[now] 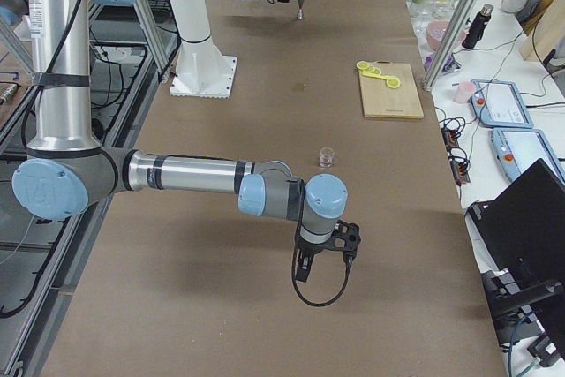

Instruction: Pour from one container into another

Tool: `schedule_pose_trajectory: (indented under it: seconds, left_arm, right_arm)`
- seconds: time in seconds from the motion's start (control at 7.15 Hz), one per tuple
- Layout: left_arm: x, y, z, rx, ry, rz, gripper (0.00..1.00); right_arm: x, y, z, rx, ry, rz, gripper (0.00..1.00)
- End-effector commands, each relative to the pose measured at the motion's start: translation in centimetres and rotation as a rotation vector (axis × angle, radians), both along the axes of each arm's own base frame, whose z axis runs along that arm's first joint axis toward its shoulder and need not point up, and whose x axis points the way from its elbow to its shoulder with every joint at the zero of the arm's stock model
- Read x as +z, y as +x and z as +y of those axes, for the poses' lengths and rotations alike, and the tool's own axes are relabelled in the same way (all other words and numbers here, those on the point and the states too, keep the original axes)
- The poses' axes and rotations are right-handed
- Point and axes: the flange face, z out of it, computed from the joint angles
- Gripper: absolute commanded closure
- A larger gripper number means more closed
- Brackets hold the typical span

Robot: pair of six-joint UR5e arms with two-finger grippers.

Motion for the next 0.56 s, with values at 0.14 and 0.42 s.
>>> schedule_pose_trajectory:
  seconds: [0.14,0.42]
  left_arm:
    - [-4.8,0.0,0.1,0.0,0.012,0.079,0.01]
    - [-8.0,0.1,-0.1,-0.025,-0.011,0.009,0.01]
  right_arm:
    - [-0.1,0.0,0.0,0.0,0.002,0.0,0.0]
    - [-0.1,0.0,0.0,0.001,0.001,0.0,0.0]
